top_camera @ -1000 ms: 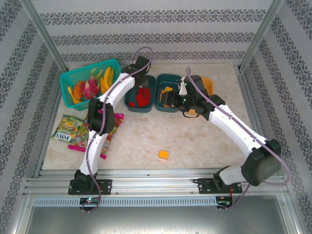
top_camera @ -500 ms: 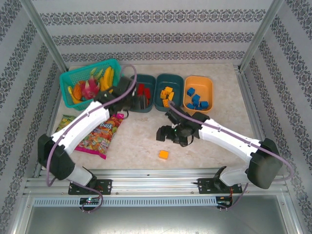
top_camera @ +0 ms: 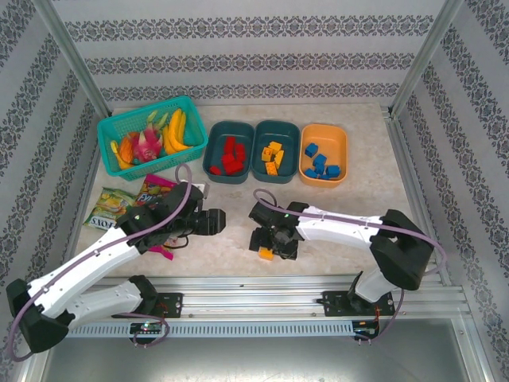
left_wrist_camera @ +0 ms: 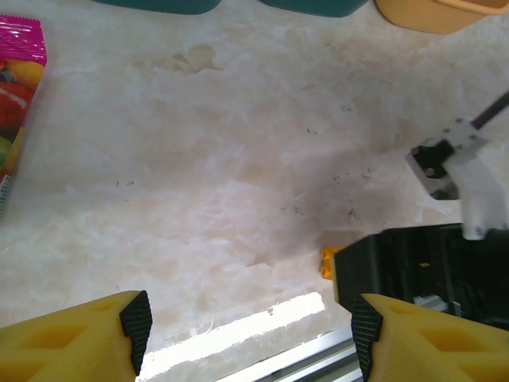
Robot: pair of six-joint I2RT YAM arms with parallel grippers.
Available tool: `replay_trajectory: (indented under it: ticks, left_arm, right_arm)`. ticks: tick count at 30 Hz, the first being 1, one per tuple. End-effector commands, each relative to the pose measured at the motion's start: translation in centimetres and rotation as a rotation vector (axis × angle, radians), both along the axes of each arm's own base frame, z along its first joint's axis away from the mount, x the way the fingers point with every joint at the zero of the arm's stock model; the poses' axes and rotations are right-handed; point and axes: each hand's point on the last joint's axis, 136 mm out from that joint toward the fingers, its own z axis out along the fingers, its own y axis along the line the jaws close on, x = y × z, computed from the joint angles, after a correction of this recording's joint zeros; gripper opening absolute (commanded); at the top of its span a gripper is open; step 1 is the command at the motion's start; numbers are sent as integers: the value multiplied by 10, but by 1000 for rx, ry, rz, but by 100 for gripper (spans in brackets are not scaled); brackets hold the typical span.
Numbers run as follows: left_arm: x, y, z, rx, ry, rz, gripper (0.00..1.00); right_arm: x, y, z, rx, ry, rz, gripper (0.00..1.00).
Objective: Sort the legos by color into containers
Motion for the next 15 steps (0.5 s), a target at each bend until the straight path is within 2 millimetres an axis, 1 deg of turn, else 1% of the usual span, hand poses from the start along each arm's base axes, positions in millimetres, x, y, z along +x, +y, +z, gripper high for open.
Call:
replay_trajectory:
  ticks: [1, 7, 9, 12, 15]
  left_arm:
    - [-14, 5, 0, -18, 9, -13, 70]
    - [-28, 10, 5, -88, -4, -26, 70]
    - [-32, 12, 4, -89, -3, -27, 70]
    - [-35, 16, 5, -92, -3, -24, 70]
    - [-36, 17, 7, -101, -7, -19, 69]
  right_arm:
    - [7, 4, -5, -37, -32, -41, 84]
    - [9, 11, -15, -69, -37, -36, 77]
    - [8, 11, -18, -86, -33, -39, 73]
    - [7, 9, -21, -101, -31, -48, 62]
    - [10, 9, -13, -103, -58, -43, 51]
